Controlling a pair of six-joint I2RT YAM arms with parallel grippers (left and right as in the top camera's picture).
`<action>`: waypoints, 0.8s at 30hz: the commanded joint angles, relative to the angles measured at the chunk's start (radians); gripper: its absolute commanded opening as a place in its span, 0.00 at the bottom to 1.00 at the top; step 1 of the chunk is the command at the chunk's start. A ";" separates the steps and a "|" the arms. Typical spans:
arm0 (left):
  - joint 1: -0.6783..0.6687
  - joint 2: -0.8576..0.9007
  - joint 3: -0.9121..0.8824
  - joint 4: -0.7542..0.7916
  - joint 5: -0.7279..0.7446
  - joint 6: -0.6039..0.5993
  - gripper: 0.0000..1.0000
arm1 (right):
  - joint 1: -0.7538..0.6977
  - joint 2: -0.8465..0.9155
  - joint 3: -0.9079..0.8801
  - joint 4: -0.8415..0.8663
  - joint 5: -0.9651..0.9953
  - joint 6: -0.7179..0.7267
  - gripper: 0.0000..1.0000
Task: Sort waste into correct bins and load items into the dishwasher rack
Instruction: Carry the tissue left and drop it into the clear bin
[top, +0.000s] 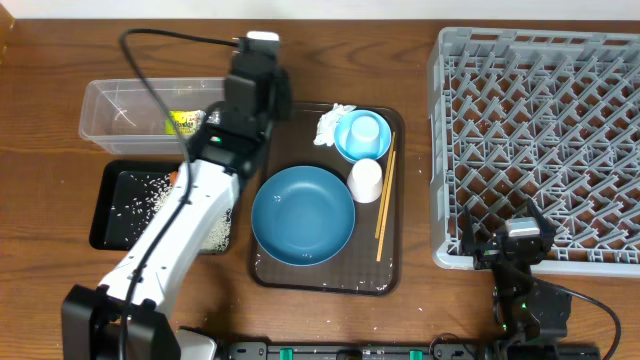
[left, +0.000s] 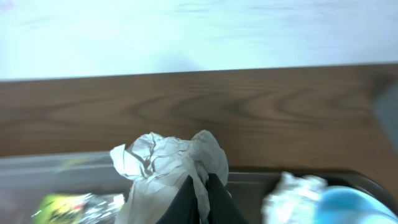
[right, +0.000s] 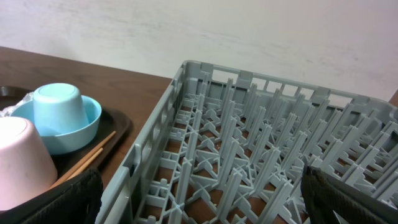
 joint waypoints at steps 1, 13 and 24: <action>0.084 0.001 0.001 -0.031 -0.046 -0.063 0.06 | 0.014 0.000 -0.002 -0.004 0.011 -0.011 0.99; 0.293 0.060 0.000 -0.064 -0.046 -0.151 0.63 | 0.014 0.000 -0.002 -0.004 0.010 -0.011 0.99; 0.241 -0.056 0.000 -0.101 0.560 -0.151 0.87 | 0.014 0.000 -0.002 -0.004 0.011 -0.011 0.99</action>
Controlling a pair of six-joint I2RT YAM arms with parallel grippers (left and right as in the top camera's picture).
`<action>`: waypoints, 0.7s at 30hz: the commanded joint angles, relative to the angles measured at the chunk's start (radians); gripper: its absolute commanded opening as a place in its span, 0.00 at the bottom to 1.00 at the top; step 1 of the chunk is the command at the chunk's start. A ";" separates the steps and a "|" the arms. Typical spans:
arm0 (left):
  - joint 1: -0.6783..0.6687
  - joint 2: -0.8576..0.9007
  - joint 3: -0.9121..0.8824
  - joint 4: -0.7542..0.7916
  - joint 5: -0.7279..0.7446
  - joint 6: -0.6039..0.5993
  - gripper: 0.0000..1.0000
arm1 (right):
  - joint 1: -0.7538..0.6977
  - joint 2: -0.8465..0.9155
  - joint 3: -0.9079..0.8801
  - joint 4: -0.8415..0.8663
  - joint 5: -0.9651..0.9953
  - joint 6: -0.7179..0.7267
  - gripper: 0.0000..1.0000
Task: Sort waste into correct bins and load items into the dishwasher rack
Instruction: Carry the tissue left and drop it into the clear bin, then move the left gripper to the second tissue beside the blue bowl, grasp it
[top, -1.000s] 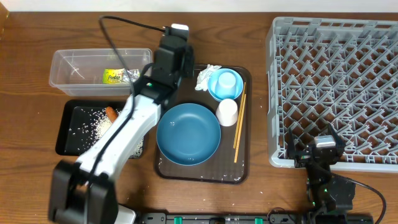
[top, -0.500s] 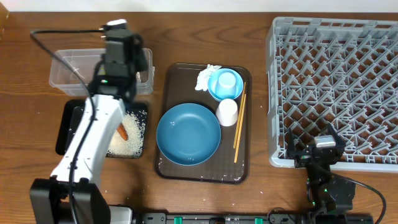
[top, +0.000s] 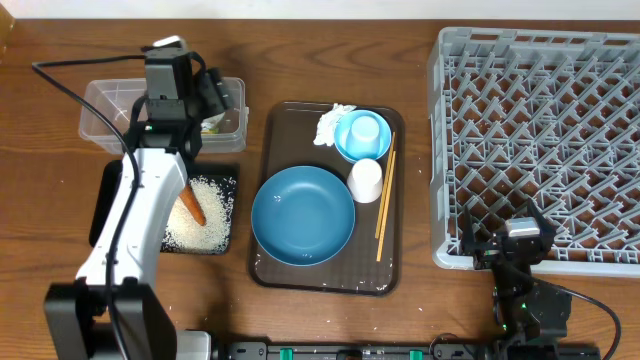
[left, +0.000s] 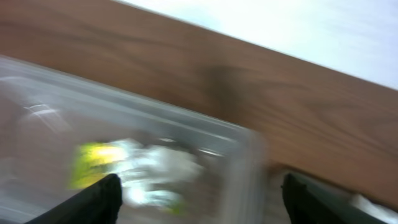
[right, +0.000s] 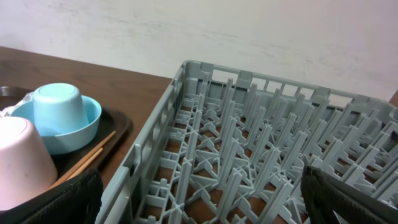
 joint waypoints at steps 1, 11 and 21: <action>-0.042 -0.078 0.000 -0.003 0.389 -0.003 0.87 | 0.014 0.000 -0.002 -0.004 0.010 -0.011 0.99; -0.175 0.024 0.000 -0.140 0.375 0.164 0.93 | 0.014 0.000 -0.002 -0.004 0.011 -0.010 0.99; -0.254 0.224 0.000 -0.132 0.240 0.252 0.93 | 0.014 0.000 -0.002 -0.004 0.011 -0.011 0.99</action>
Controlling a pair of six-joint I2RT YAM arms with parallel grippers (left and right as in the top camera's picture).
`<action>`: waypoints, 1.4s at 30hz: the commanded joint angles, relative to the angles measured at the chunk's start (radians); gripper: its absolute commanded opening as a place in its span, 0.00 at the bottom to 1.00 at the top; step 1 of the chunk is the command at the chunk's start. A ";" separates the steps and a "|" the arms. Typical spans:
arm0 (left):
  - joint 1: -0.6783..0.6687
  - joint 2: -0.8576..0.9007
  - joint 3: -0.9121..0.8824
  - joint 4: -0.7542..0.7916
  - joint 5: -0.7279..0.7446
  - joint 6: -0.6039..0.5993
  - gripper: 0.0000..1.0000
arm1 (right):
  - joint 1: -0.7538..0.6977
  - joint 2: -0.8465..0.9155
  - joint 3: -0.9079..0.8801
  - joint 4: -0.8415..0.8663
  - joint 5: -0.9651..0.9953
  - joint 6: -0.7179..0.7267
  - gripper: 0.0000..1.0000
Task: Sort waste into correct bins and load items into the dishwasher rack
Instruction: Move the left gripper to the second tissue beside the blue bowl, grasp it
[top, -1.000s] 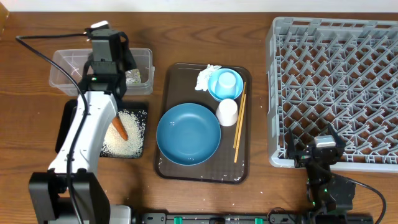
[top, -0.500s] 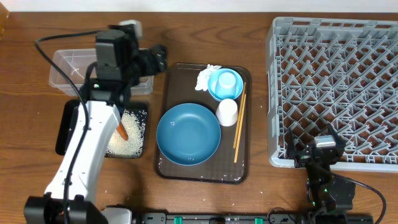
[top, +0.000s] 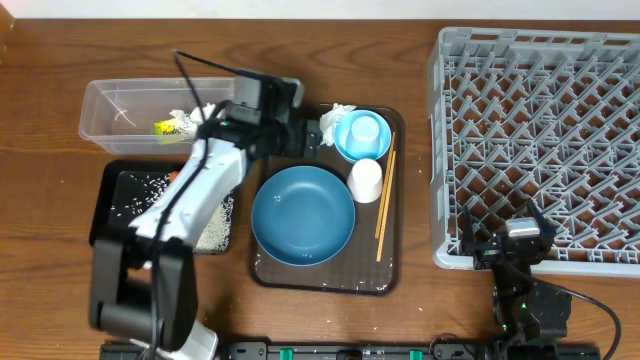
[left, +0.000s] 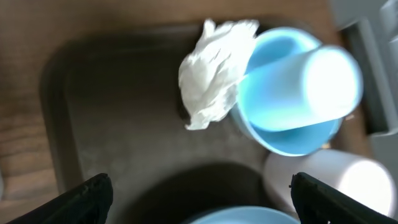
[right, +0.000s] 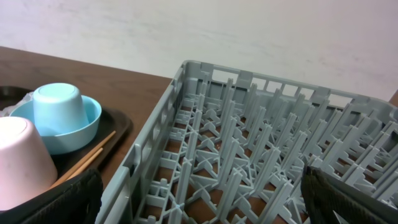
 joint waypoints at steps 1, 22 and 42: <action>-0.013 0.048 0.000 0.010 -0.064 0.061 0.93 | 0.014 0.000 -0.002 -0.004 0.011 -0.010 0.99; -0.042 0.208 0.000 0.158 -0.164 0.125 0.86 | 0.014 0.000 -0.002 -0.004 0.011 -0.011 0.99; -0.061 0.248 0.000 0.194 -0.150 0.116 0.83 | 0.014 0.000 -0.002 -0.004 0.011 -0.010 0.99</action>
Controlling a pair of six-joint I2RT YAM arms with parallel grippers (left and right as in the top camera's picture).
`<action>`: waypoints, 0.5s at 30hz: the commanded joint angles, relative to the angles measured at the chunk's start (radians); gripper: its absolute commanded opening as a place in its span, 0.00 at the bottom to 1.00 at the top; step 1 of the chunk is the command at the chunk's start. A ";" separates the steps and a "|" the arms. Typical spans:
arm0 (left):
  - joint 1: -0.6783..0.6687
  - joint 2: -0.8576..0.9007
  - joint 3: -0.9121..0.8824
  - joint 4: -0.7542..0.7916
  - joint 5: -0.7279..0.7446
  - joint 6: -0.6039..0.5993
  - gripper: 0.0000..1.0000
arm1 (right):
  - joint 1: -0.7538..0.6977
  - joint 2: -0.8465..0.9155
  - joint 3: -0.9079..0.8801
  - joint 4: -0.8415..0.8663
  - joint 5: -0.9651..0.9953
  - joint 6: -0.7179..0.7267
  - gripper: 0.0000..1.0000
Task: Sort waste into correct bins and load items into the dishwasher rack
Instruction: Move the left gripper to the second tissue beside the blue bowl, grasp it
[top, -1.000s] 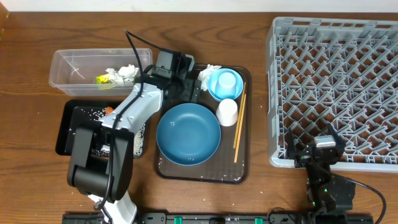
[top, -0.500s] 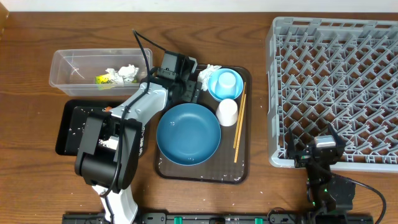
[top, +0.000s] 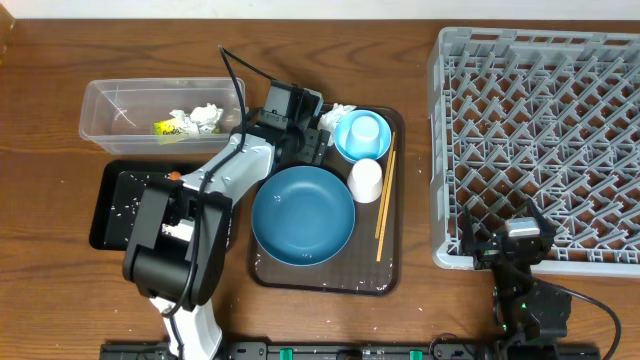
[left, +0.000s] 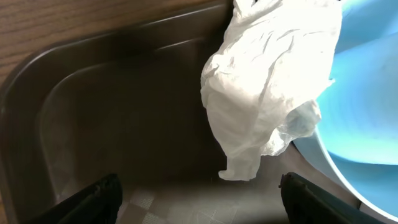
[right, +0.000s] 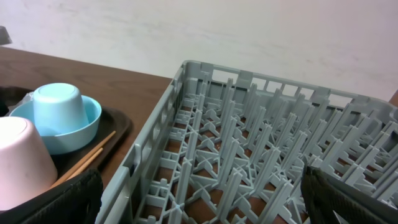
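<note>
My left gripper (top: 318, 136) hangs open low over the back left of the brown tray (top: 392, 272), fingers (left: 93, 200) wide apart. A crumpled white napkin (left: 267, 81) lies just ahead of them, leaning on the blue bowl (top: 345, 148) that holds an upturned light blue cup (top: 365, 128). A blue plate (top: 302, 215), a pale cup (top: 366, 180) and chopsticks (top: 384, 195) also lie on the tray. The grey rack (top: 540, 140) stands at the right. My right gripper (top: 506, 246) rests open at its front edge.
A clear bin (top: 105, 125) at the back left holds a crumpled napkin (top: 204, 115) and a yellow wrapper (top: 170, 126). Below it a black bin (top: 108, 205) holds scattered rice. The left arm stretches across between the bins and the tray.
My left gripper, still open, has moved a little right and sits closer to the napkin beside the blue bowl. The right arm has not moved.
My left gripper was shut on a crumpled napkin near the clear bin. Then it stood open over that bin. After that the napkin lay in the bin and the gripper was over the tray, and now it sits low by a second napkin.
</note>
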 joint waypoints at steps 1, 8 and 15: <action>0.000 0.048 0.000 0.002 0.001 0.009 0.83 | 0.014 0.000 -0.002 -0.004 0.011 -0.011 0.99; -0.002 0.073 0.000 0.010 0.006 0.004 0.64 | 0.014 0.000 -0.002 -0.004 0.011 -0.011 0.99; -0.002 0.060 0.004 0.044 0.006 -0.042 0.27 | 0.014 0.000 -0.002 -0.004 0.011 -0.011 0.99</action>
